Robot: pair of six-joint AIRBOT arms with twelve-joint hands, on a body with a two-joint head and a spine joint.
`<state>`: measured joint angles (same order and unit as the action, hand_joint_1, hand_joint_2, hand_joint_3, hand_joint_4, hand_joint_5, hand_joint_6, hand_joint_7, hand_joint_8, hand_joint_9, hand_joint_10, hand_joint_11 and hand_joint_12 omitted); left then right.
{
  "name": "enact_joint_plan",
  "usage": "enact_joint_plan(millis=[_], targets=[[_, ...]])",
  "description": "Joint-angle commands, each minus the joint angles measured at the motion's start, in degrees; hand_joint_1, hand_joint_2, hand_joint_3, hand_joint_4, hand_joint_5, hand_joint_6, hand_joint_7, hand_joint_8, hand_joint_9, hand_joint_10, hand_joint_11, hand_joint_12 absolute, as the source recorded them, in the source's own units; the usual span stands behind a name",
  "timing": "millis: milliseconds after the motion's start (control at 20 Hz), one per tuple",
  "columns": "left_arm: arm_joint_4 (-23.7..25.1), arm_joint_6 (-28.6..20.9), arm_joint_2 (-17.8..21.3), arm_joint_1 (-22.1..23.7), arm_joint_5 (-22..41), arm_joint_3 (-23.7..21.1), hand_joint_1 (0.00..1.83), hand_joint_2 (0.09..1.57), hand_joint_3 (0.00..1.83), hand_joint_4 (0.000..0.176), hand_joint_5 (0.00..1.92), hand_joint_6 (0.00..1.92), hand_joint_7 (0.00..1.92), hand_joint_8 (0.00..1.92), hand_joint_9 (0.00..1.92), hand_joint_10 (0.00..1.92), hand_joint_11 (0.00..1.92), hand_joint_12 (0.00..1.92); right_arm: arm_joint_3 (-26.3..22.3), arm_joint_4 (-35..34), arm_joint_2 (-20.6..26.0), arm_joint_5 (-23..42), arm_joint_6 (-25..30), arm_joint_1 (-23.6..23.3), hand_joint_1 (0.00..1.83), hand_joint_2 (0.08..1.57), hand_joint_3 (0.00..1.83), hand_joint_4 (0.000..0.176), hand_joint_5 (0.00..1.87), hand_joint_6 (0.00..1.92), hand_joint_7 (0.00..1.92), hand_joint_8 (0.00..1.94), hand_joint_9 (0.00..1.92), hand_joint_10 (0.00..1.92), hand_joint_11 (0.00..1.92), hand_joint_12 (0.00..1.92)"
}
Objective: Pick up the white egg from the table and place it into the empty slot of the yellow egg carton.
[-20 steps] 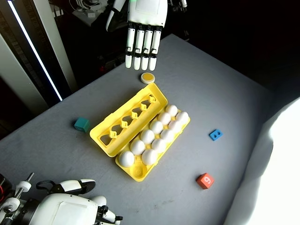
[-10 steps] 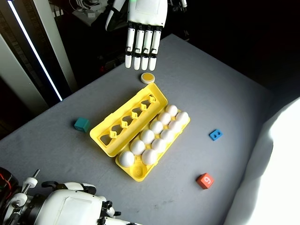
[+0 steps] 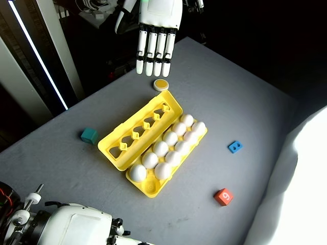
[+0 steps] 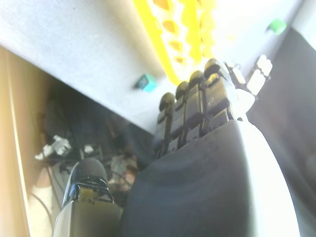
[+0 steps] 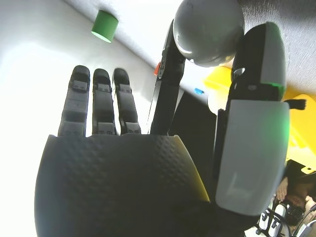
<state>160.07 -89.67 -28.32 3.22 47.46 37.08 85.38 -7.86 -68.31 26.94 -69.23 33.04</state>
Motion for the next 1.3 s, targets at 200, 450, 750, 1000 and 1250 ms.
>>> enact_joint_plan(millis=[200,450,750,1000,1250], targets=[[-1.36,0.10,0.09,0.67,-4.02,-0.07,0.00,1.12,0.00,0.000,0.08,0.00,0.04,0.00,0.00,0.00,0.00,0.00,0.13,-0.29,0.46,6.46,2.60,-3.23,1.16,0.98,0.00,0.000,1.31,0.43,0.18,0.00,0.00,0.00,0.00,0.00],[-1.36,0.10,0.09,0.67,-4.02,-0.07,0.00,1.13,0.00,0.000,0.10,0.01,0.05,0.01,0.01,0.00,0.01,0.00,-0.51,-0.32,-0.84,7.20,5.54,-6.15,1.15,0.98,0.00,0.043,1.33,0.40,0.20,0.00,0.00,0.00,0.00,0.00],[-1.36,0.10,0.09,0.67,-4.02,0.00,0.00,1.13,0.00,0.000,0.08,0.01,0.05,0.01,0.00,0.00,0.00,0.00,-1.26,-4.36,-2.71,9.91,10.20,-8.67,1.16,0.98,0.00,0.014,1.34,0.38,0.22,0.00,0.00,0.00,0.00,0.00],[-1.36,0.10,0.09,0.67,-4.02,0.00,0.00,1.13,0.00,0.000,0.06,0.00,0.03,0.00,0.00,0.00,0.00,0.00,-3.25,-7.73,-4.02,13.04,13.14,-8.48,1.16,0.98,0.00,0.000,1.31,0.45,0.20,0.00,0.00,0.00,0.00,0.00],[-1.36,0.10,0.09,0.67,-4.02,-0.01,0.00,1.13,0.00,0.000,0.06,0.01,0.03,0.00,0.00,0.00,0.00,0.00,-3.41,-9.43,-5.69,14.47,14.70,-7.31,1.15,1.00,0.00,0.011,1.26,0.54,0.20,0.01,0.00,0.00,0.00,0.00]])
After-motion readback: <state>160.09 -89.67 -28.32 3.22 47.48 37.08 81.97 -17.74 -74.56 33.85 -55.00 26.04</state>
